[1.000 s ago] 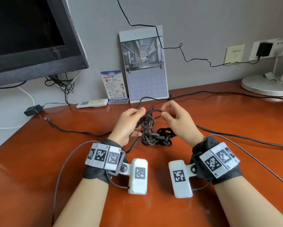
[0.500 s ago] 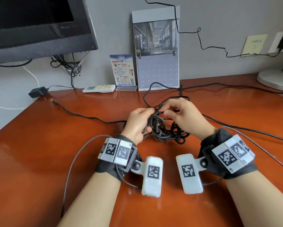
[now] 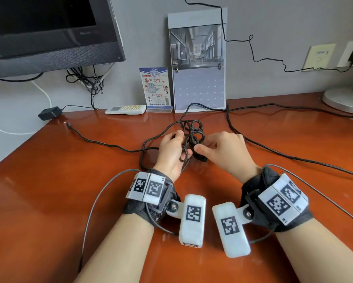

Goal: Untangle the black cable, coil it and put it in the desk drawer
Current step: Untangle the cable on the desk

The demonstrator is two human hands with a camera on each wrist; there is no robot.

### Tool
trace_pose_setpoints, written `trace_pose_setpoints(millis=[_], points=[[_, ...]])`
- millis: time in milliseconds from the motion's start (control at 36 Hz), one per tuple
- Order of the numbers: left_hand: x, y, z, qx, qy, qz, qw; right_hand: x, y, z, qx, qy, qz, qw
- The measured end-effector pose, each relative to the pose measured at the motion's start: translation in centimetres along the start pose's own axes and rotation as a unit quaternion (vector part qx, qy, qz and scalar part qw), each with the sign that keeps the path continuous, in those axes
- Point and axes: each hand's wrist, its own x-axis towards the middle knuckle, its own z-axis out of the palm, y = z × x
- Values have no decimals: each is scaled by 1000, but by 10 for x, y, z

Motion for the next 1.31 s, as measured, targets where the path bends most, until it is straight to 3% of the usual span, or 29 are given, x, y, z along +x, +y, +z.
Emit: trace_pose_setpoints(millis=[83, 194, 278, 361, 472, 639, 750, 833, 1000, 1083, 1305], points=[[-3, 2, -1, 44, -12, -1, 999, 1, 2, 1, 23, -13, 19, 999], [-6, 8, -2, 235, 5, 108, 966, 2, 5, 3, 13, -40, 36, 998], [-13, 16, -5, 313, -83, 182, 928, 2, 4, 3, 25, -41, 45, 998], [-15, 18, -10, 407, -175, 155, 883, 2, 4, 0, 36, -44, 49, 997], [-10, 15, -18, 482, -151, 172, 846, 2, 7, -3, 70, -84, 32, 994], [-2, 9, -19, 520, -123, 223, 816, 4, 3, -1, 43, -18, 50, 998], [0, 9, -16, 518, -81, 252, 813, 5, -2, 4, 53, 58, 51, 996], [1, 7, -15, 504, -71, 253, 823, 3, -2, 7, 32, 78, 55, 995], [2, 5, -18, 454, -94, 223, 857, 1, 2, 5, 10, 31, 6, 999], [3, 5, -17, 452, -76, 222, 860, 0, 0, 4, -3, 21, -3, 1000], [4, -5, -7, 404, -32, 239, 882, 2, -1, 6, 69, 74, 102, 990]])
